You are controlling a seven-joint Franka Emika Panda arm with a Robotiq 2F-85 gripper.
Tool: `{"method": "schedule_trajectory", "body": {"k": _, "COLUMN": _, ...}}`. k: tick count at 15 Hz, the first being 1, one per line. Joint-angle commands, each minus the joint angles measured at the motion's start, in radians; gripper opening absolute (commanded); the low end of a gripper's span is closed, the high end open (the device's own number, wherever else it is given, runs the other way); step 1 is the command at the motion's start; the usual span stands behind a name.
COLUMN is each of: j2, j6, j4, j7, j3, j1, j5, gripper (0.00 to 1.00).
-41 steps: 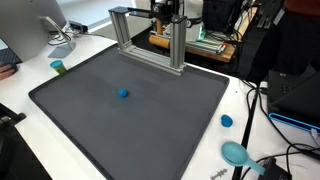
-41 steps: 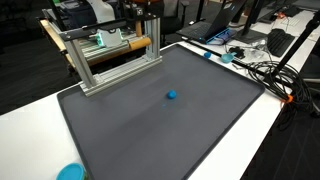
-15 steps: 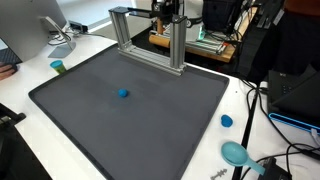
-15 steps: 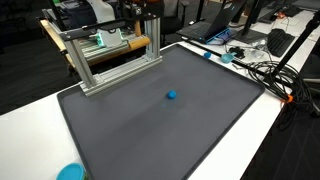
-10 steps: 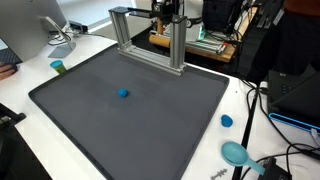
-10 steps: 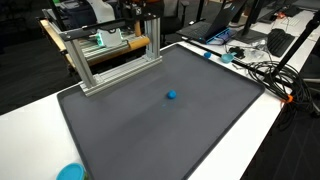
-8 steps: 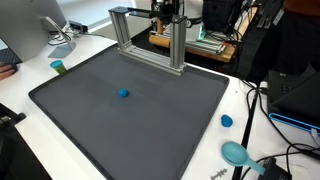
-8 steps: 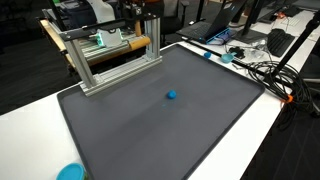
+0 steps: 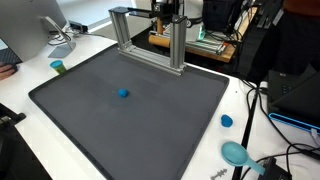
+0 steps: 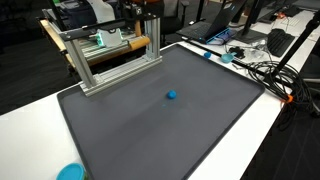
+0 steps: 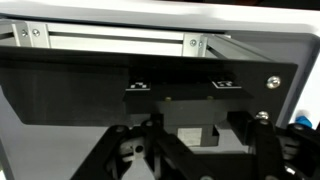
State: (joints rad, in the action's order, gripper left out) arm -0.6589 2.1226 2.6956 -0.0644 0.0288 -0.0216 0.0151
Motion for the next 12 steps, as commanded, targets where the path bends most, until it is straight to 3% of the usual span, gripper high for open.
{"method": "schedule_trajectory", "body": {"k": 1, "j2": -0.024, "j6": 0.011, "j4": 0.014, "j7": -0.062, "j3": 0.037, "j1": -0.02, "j5": 0.039, "gripper": 0.38}}
{"method": "schedule_trajectory", "body": {"k": 3, "j2": -0.025, "j6": 0.014, "j4": 0.014, "j7": -0.089, "j3": 0.056, "j1": -0.02, "j5": 0.044, "gripper": 0.27}}
{"method": "schedule_trajectory", "body": {"k": 5, "j2": -0.019, "j6": 0.016, "j4": 0.01, "j7": -0.113, "j3": 0.069, "j1": -0.024, "j5": 0.054, "gripper": 0.22}}
{"method": "schedule_trajectory", "body": {"k": 8, "j2": -0.016, "j6": 0.038, "j4": 0.005, "j7": -0.094, "j3": 0.056, "j1": -0.014, "j5": 0.055, "gripper": 0.22}}
{"method": "schedule_trajectory", "body": {"k": 12, "j2": 0.026, "j6": 0.162, "j4": -0.02, "j7": 0.058, "j3": -0.021, "j1": 0.033, "j5": 0.0, "gripper": 0.22}}
